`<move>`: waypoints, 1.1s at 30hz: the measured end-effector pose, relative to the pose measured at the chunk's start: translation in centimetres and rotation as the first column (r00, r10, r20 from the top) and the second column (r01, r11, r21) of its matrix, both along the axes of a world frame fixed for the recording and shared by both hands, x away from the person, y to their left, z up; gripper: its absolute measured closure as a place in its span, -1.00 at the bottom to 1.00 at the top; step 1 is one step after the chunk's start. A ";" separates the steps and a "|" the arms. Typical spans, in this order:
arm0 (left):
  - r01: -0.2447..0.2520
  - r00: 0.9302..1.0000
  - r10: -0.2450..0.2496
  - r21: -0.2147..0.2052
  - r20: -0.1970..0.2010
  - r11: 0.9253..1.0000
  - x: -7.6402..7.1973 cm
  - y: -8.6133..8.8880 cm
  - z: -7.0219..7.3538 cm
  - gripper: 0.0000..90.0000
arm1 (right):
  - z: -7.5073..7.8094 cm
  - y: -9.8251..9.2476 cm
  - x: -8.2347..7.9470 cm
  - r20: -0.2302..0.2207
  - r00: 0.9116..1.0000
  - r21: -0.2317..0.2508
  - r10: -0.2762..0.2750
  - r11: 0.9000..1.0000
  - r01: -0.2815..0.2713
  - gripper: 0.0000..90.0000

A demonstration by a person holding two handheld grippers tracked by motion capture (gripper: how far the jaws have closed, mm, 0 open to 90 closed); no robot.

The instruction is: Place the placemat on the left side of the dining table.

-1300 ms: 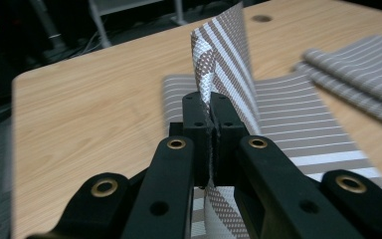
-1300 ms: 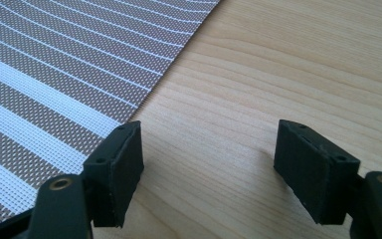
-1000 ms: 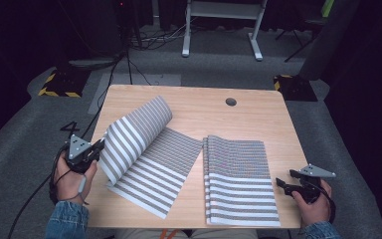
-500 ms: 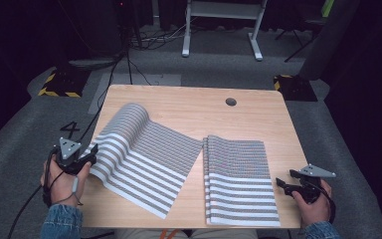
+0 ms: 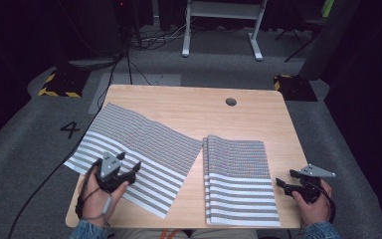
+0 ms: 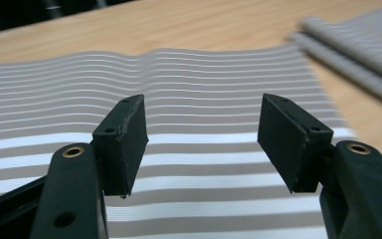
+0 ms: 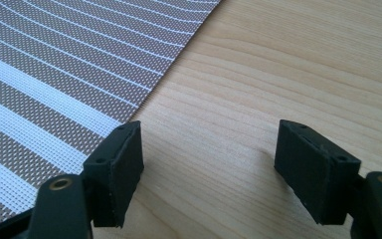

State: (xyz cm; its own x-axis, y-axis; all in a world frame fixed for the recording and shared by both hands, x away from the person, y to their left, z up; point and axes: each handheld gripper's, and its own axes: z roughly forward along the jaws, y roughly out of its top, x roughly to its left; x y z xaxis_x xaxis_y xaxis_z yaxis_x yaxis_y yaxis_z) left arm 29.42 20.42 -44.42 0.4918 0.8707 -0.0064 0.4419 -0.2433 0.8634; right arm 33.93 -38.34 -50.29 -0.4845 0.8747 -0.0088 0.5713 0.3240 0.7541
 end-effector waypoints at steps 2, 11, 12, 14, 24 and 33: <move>0.032 0.999 -0.033 -0.019 -0.013 0.999 -1.1 -1.5 -0.6 -0.19 | 0.0 0.0 0.0 0.000 1.000 0.000 -0.001 1.000 0.001 -0.40; 0.117 0.983 -0.119 -0.025 -0.138 0.993 -3.1 -5.8 -4.4 -0.20 | 0.0 0.0 0.0 -0.001 1.000 0.000 0.000 1.000 0.000 -0.40; 0.108 0.983 -0.109 -0.021 -0.145 0.994 -3.0 -5.9 -4.7 -0.20 | 0.0 0.0 0.0 0.000 1.000 0.000 0.000 1.000 0.000 -0.40; 0.089 0.984 -0.091 -0.022 -0.155 0.996 -2.9 -6.0 -5.0 -0.19 | 0.0 0.0 0.0 -0.001 1.000 -0.001 -0.002 1.000 0.002 -0.40; 0.128 0.970 -0.123 0.014 -0.209 0.992 -4.5 -7.5 -6.3 -0.26 | 0.0 0.0 0.0 -0.001 1.000 0.000 0.005 1.000 -0.005 -0.40; 0.154 0.978 -0.143 0.060 -0.152 0.986 -4.8 -7.5 -6.7 -0.19 | 0.0 0.0 0.0 -0.001 1.000 0.001 0.007 1.000 -0.007 -0.40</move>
State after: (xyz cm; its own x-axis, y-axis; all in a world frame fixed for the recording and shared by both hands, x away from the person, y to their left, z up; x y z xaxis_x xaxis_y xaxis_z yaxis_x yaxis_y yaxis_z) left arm 24.65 12.94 -51.17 0.6140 0.7888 -0.0288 0.5164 -0.3738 0.7704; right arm 33.91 -38.30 -50.30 -0.4904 0.8715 -0.0073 0.5695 0.3268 0.7542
